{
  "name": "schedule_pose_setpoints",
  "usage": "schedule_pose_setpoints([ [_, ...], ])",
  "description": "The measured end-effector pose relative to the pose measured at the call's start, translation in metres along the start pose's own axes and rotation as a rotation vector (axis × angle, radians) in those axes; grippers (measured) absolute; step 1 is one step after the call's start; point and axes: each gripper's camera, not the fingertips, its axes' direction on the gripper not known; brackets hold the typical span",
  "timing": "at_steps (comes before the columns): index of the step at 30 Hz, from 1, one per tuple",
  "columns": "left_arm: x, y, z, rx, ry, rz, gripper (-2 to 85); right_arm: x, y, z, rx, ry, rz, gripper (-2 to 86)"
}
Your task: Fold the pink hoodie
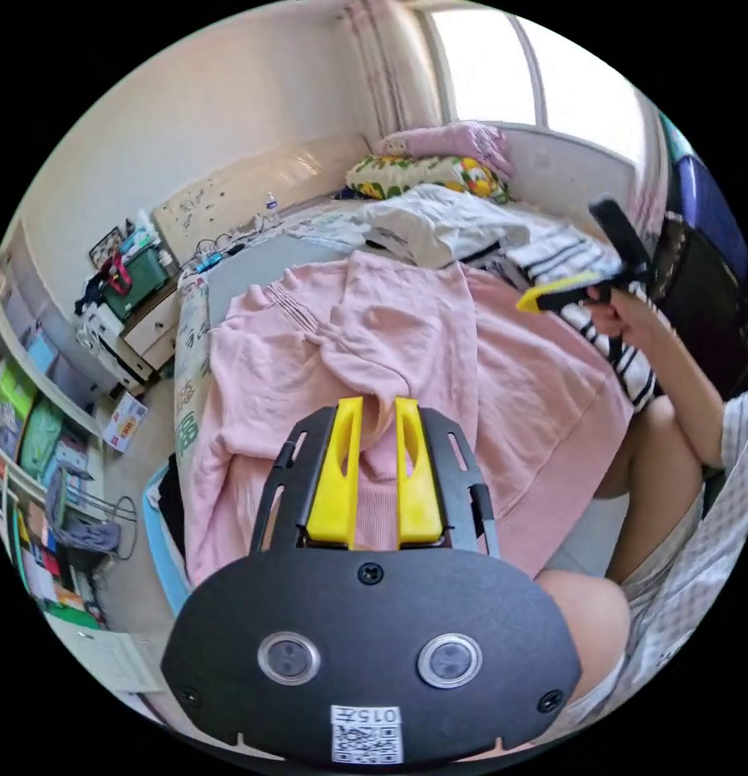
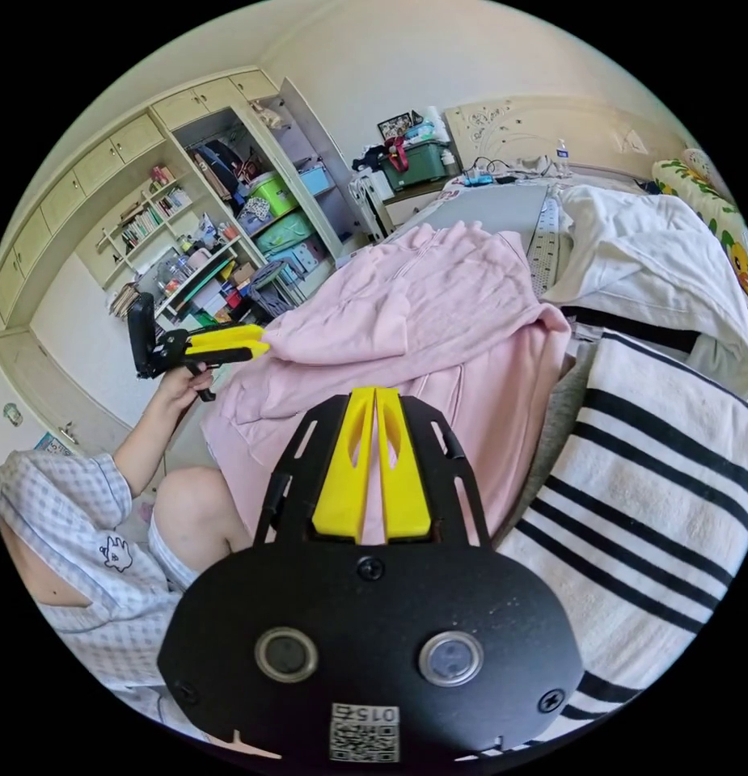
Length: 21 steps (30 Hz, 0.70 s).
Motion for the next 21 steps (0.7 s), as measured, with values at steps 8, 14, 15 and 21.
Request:
schedule_pose_setpoints([
  [8, -0.093, -0.039, 0.071, 0.033, 0.349, -0.581, 18.4, 0.02, 0.036, 0.023, 0.023, -0.092, 0.04, -0.4],
  [14, -0.124, -0.037, 0.14, -0.129, 0.333, -0.775, 14.3, 0.042, 0.056, 0.019, 0.085, -0.147, 0.085, -0.4],
  [15, -0.121, -0.038, 0.136, -0.105, 0.256, -0.752, 11.8, 0.047, 0.06, 0.018, 0.097, -0.165, 0.093, -0.4],
  [21, -0.082, -0.047, 0.079, 0.139, 0.432, -0.352, 1.9, 0.062, 0.069, -0.001, 0.157, -0.101, 0.101, -0.4],
])
